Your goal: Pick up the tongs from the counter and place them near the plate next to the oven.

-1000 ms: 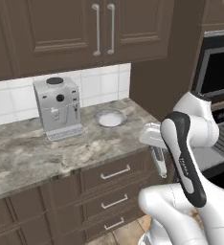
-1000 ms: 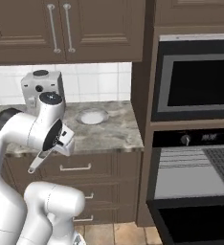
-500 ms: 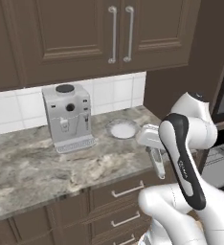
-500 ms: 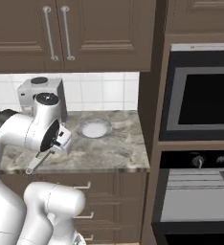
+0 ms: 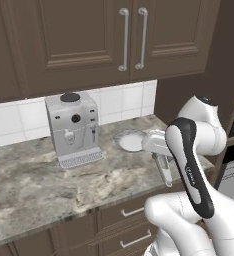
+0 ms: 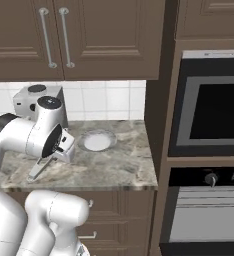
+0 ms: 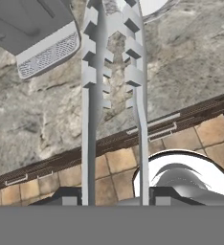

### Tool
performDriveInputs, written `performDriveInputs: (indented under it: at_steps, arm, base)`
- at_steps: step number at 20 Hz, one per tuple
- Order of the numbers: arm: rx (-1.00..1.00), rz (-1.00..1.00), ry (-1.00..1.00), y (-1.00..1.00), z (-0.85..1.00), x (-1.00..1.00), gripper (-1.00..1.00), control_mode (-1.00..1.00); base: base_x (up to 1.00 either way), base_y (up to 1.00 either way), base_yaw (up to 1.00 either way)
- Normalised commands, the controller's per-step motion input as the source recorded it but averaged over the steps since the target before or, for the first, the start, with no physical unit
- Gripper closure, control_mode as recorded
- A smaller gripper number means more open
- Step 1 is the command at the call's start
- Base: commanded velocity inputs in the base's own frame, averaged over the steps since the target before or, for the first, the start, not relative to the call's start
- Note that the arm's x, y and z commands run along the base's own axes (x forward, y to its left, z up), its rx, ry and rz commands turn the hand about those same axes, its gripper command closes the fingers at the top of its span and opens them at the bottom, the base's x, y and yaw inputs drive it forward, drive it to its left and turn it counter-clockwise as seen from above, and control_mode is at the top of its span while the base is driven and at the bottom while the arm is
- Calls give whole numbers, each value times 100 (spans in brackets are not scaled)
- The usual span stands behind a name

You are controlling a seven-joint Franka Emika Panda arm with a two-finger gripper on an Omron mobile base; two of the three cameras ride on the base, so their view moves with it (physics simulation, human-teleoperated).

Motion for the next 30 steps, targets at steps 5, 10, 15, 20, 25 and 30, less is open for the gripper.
performDriveInputs:
  at_steps: [5,10,15,20,25,30]
  arm:
    - [0,0,0,0,0,0,100,100]
    - [0,0,0,0,0,0,100,100]
    - [0,0,0,0,0,0,100,100]
    - [0,0,0,0,0,0,100,100]
    - [0,0,0,0,0,0,100,100]
    - [0,0,0,0,0,0,100,100]
  base:
    - [38,-17,-1]
    - [9,-5,-3]
    - [1,-2,-1]
    - [2,-2,0]
    - [0,0,0]
    - [0,0,0]
